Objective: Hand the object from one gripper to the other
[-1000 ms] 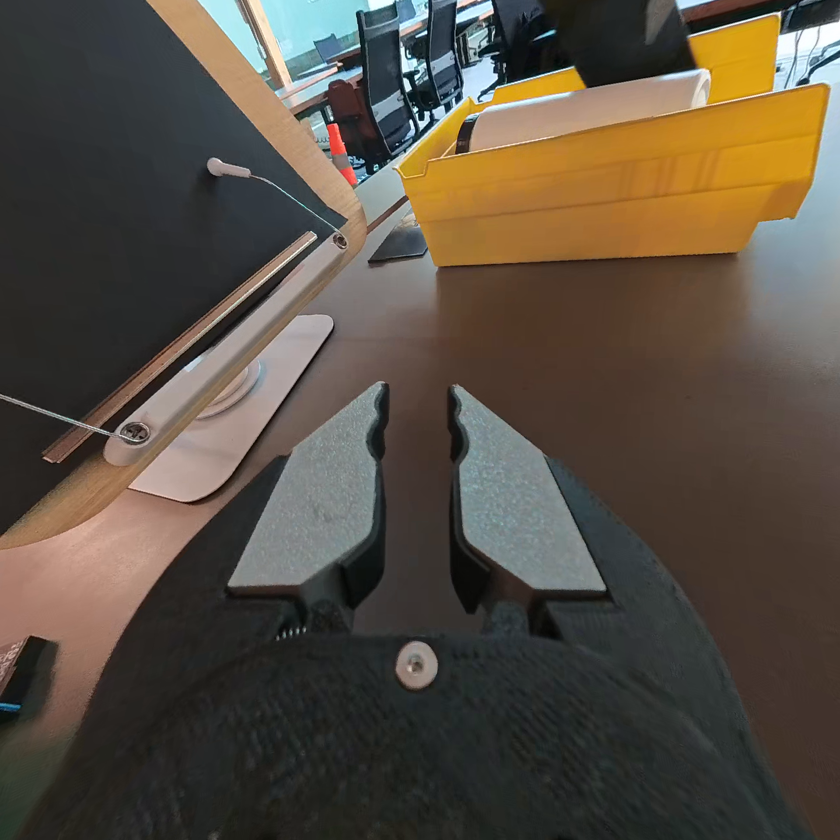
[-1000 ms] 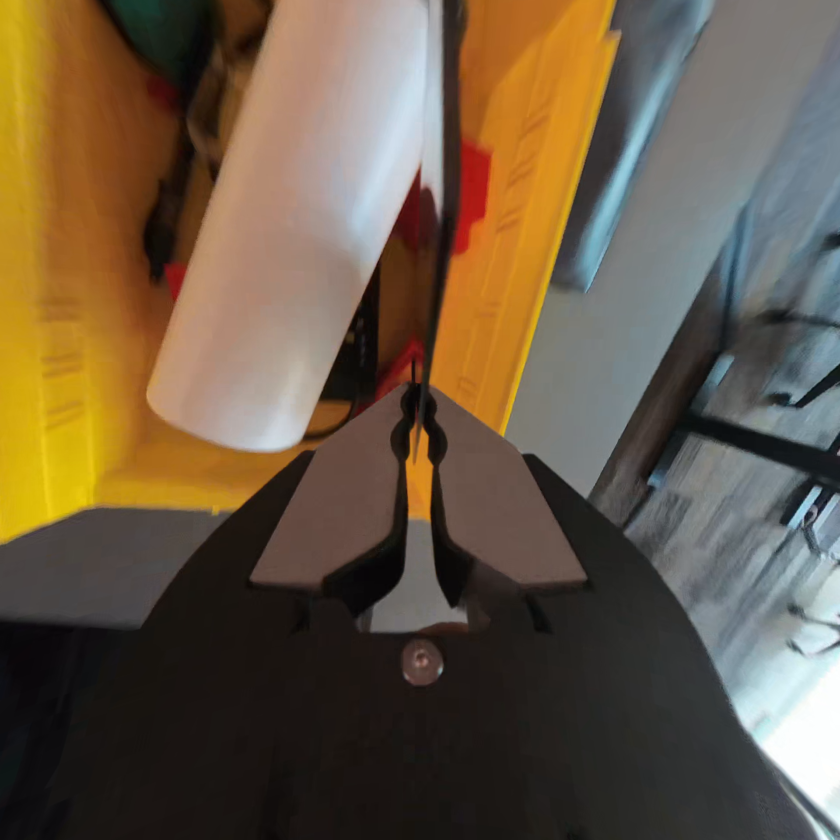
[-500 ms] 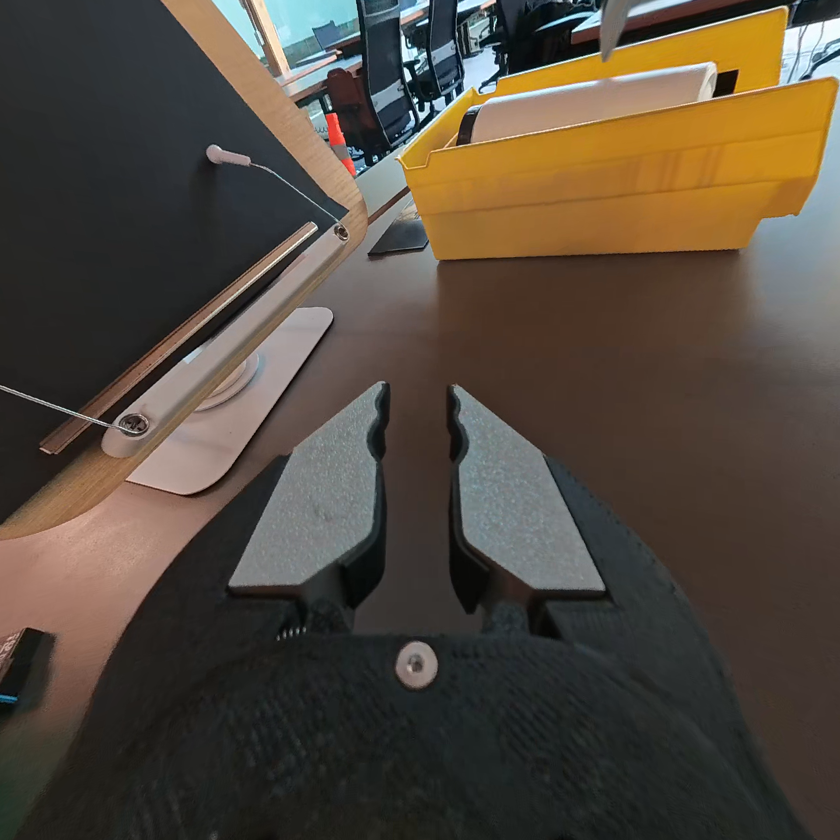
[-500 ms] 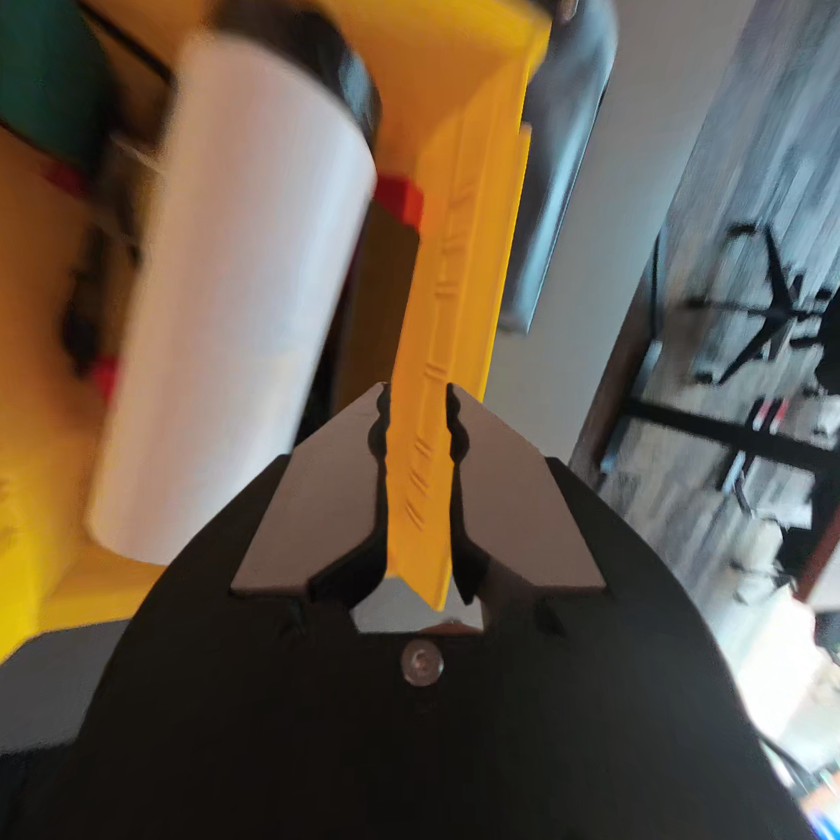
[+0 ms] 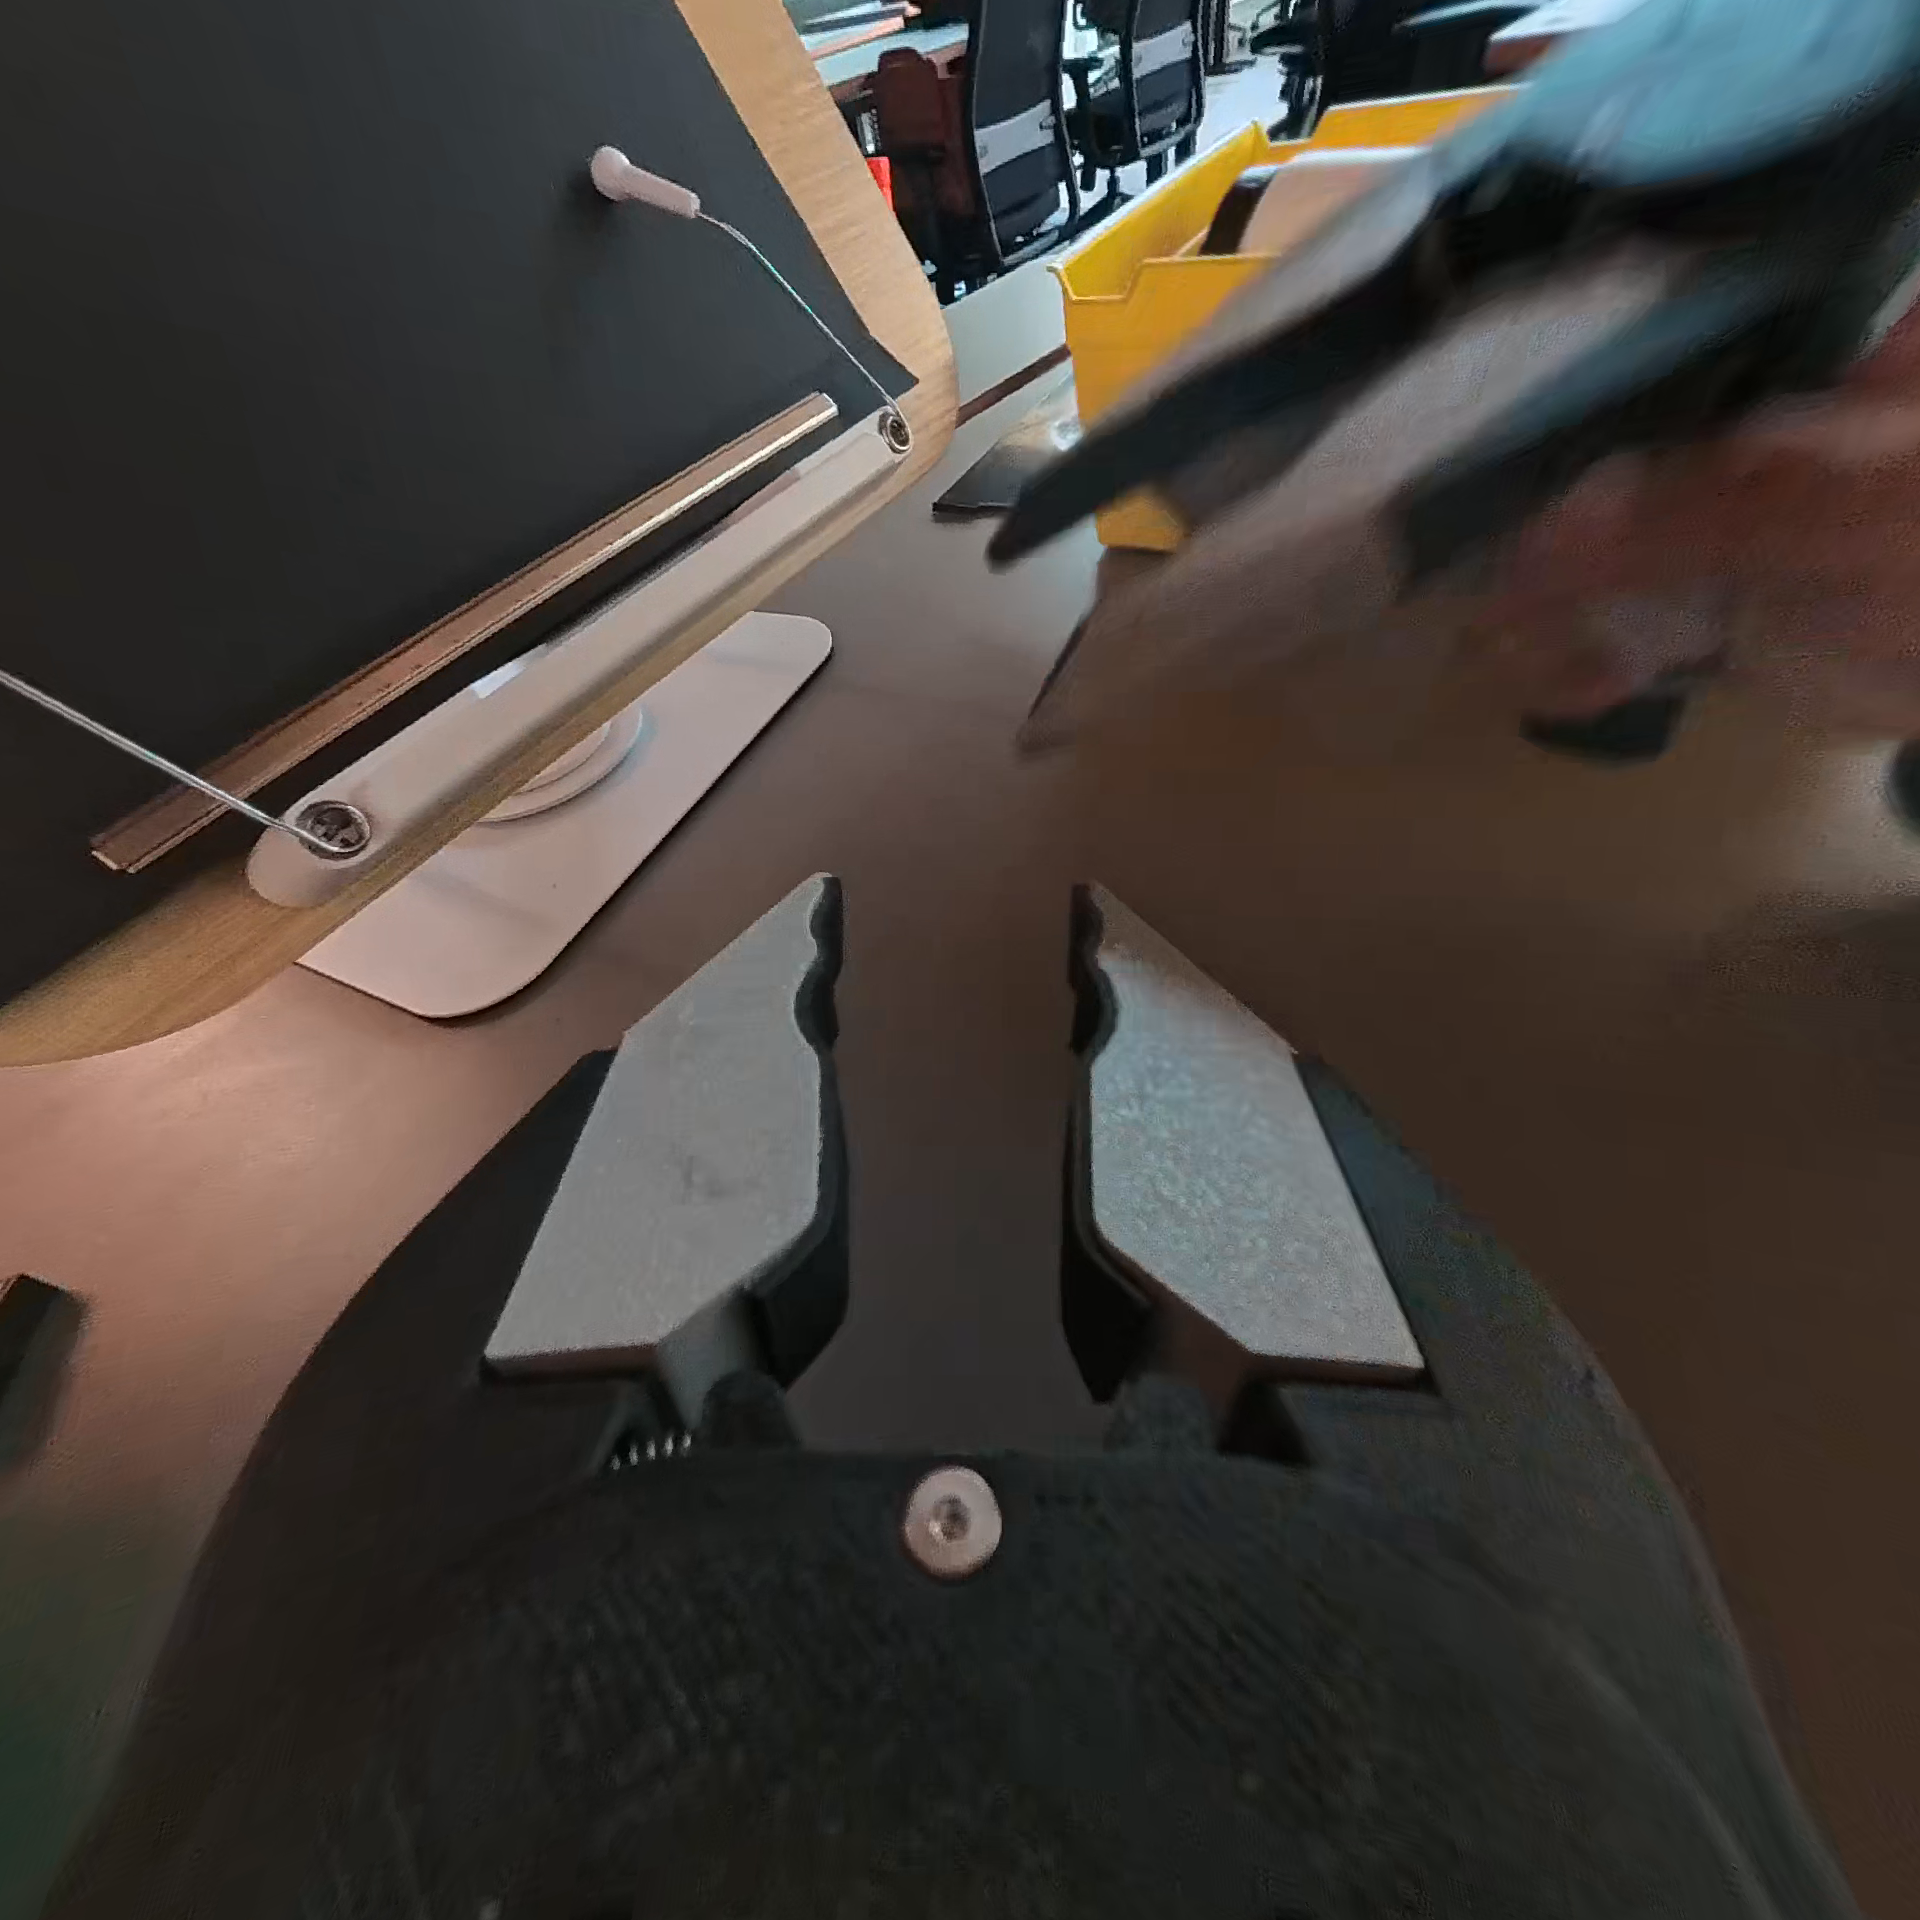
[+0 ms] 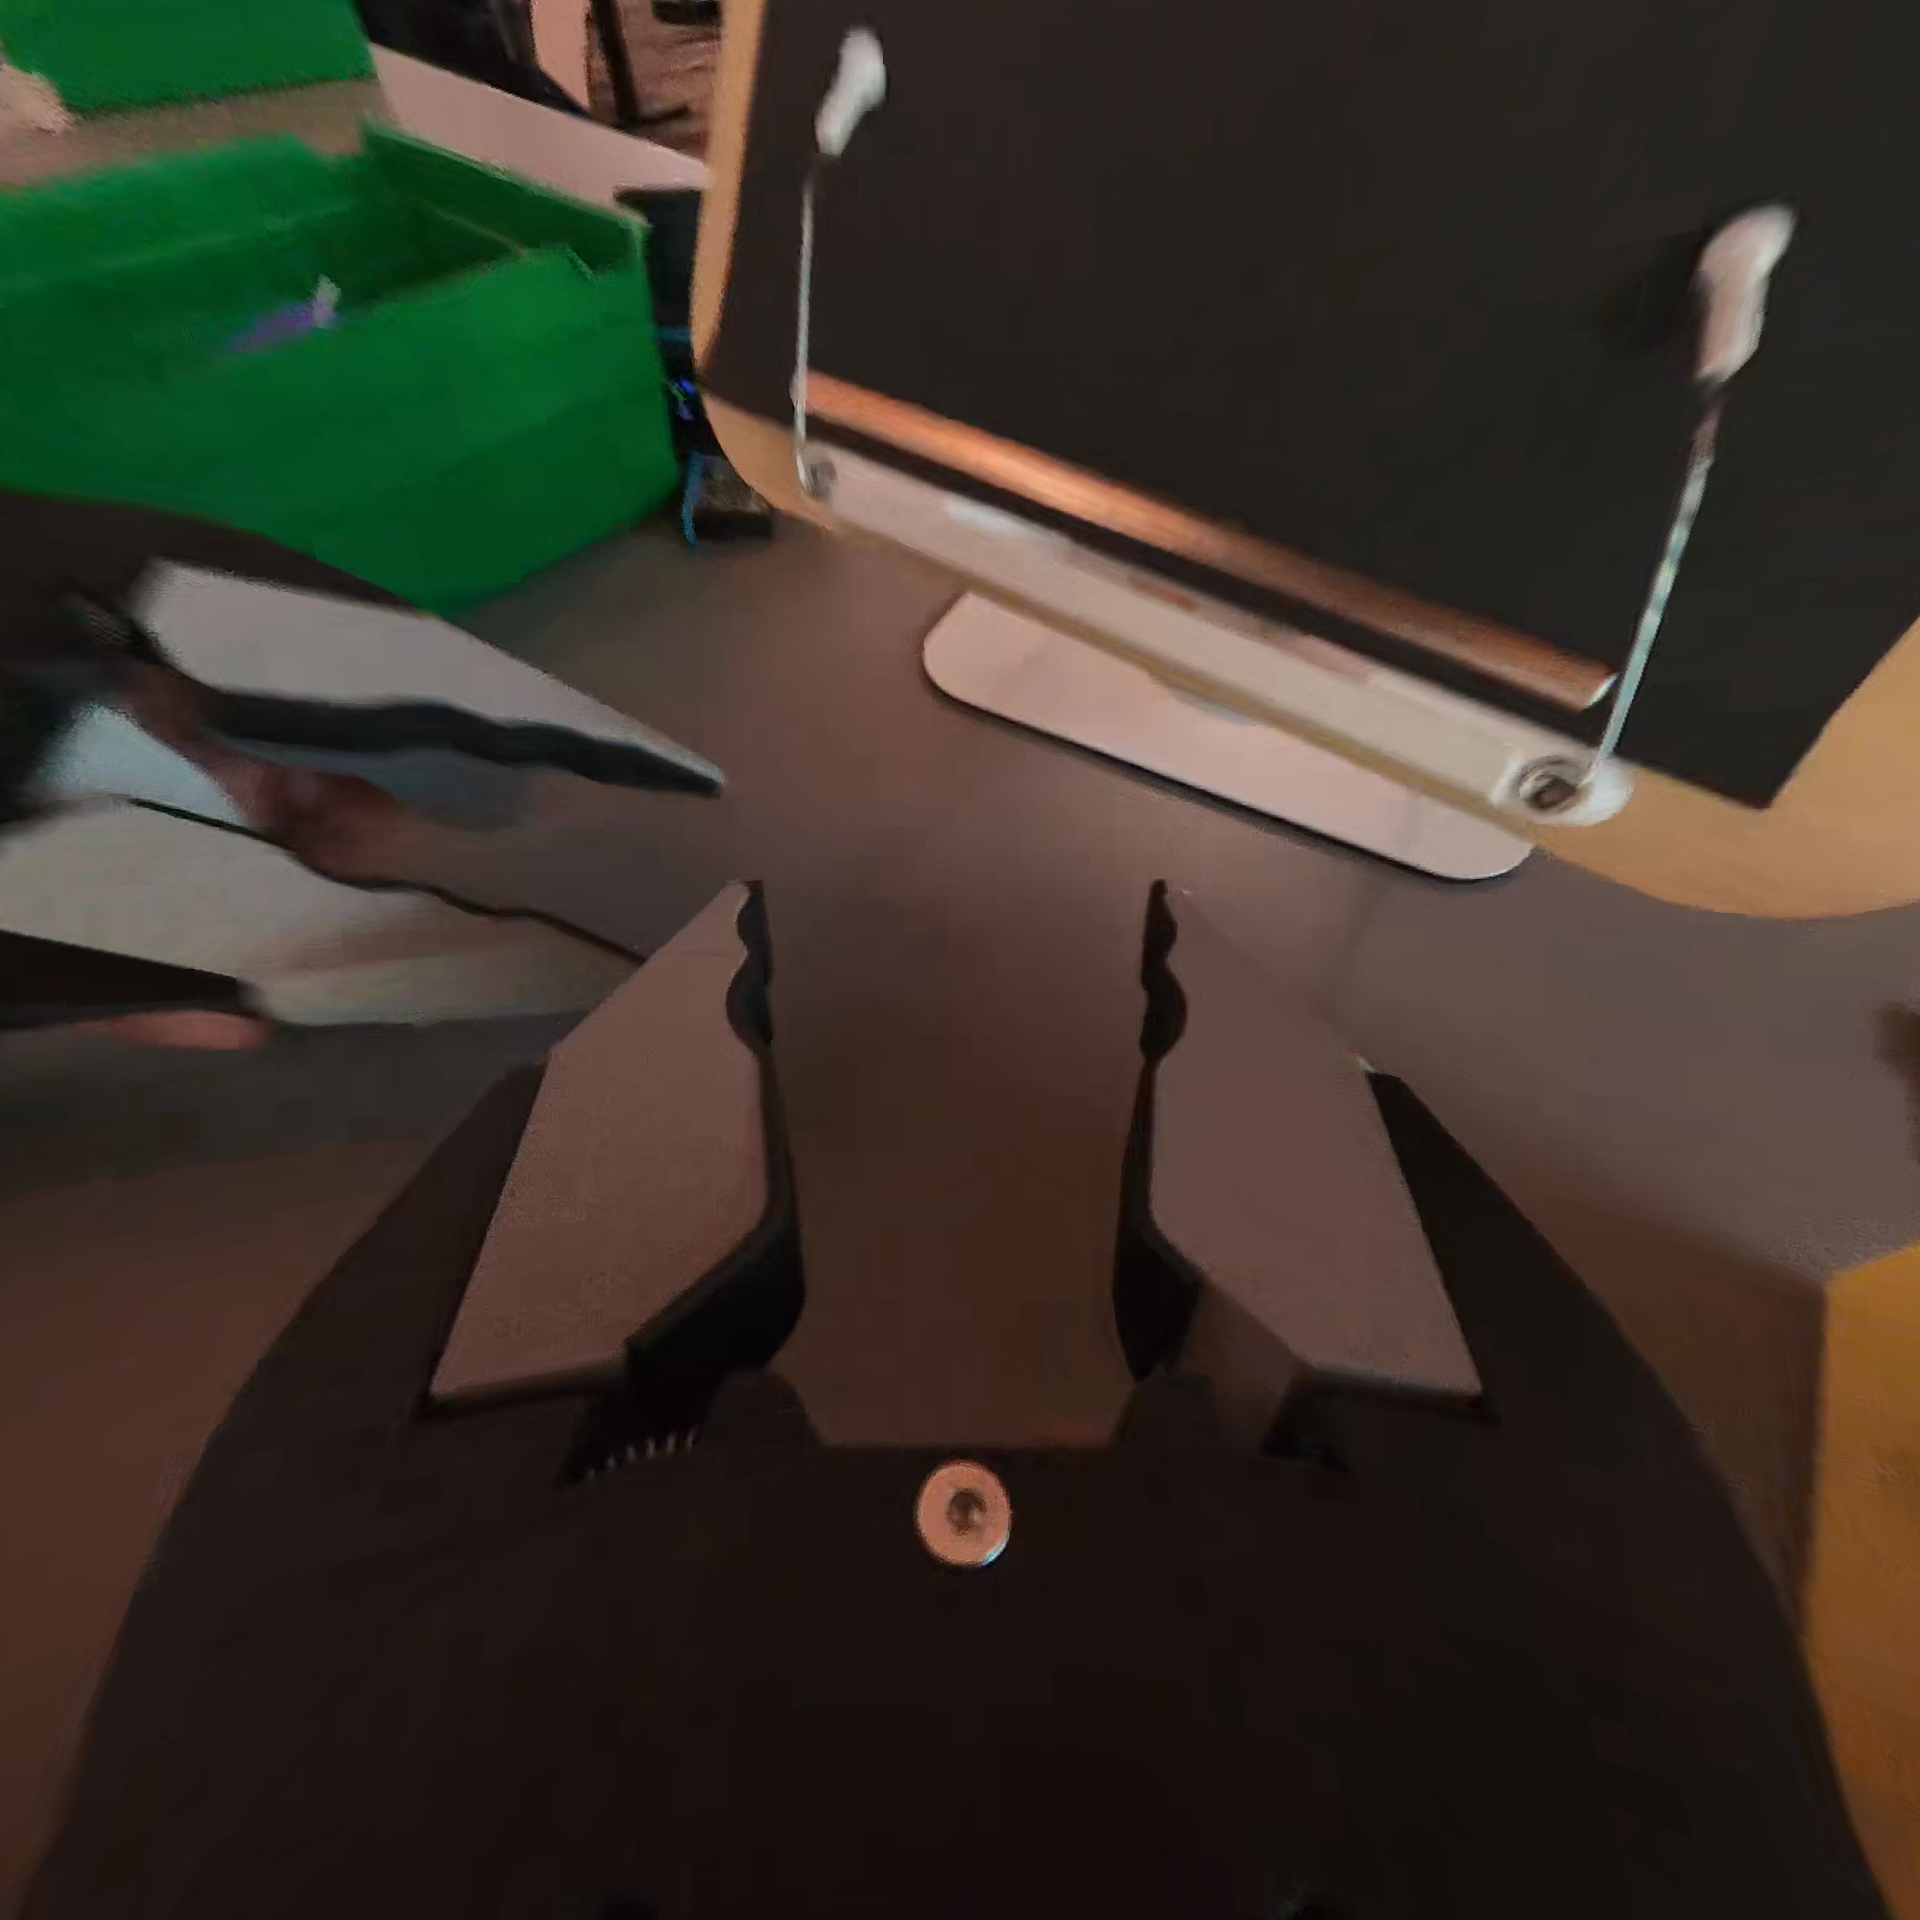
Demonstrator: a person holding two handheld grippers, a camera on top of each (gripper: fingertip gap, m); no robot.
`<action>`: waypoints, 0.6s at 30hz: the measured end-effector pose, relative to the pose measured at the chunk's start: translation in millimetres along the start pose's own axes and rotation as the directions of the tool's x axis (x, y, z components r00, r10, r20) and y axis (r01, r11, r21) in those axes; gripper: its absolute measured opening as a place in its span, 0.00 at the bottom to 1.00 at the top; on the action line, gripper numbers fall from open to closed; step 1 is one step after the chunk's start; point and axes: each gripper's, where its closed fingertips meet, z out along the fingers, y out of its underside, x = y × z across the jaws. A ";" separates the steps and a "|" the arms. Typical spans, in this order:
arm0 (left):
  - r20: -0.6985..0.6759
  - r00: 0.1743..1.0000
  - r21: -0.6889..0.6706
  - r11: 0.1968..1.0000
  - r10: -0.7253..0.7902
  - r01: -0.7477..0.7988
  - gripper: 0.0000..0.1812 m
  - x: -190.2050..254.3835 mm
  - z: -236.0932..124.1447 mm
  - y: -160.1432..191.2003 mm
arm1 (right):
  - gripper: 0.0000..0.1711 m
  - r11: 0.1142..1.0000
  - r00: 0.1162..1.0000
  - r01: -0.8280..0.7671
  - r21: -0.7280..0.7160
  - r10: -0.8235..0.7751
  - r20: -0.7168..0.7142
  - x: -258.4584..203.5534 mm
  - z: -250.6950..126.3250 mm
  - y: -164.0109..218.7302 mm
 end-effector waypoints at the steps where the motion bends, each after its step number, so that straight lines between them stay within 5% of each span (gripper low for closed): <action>1: 0.000 1.000 0.004 1.000 -0.003 0.003 0.23 -0.3 -0.5 -0.9 | 0.38 1.000 1.000 0.012 -0.014 -0.012 -0.011 1.0 10.4 12.0; 3: -0.014 1.000 0.012 1.000 -0.004 0.004 0.25 1.9 -1.9 -3.8 | 0.43 0.998 1.000 0.012 -0.068 -0.011 0.021 -4.1 18.3 23.8; 9: 0.063 0.998 0.119 0.992 0.029 -0.036 0.23 -2.0 -25.6 -38.5 | 0.39 0.999 0.998 -0.021 -0.032 0.023 0.052 -5.2 13.6 26.5; 13: 0.053 0.997 0.221 0.975 -0.050 0.037 0.22 -3.9 -82.1 -68.8 | 0.39 0.998 0.997 -0.037 -0.042 0.040 0.064 -5.0 13.7 27.9; 18: 0.212 0.977 0.186 0.982 -0.028 -0.012 0.21 -55.9 -183.5 -78.2 | 0.38 0.997 0.998 0.023 -0.071 -0.019 0.064 -11.6 15.3 32.2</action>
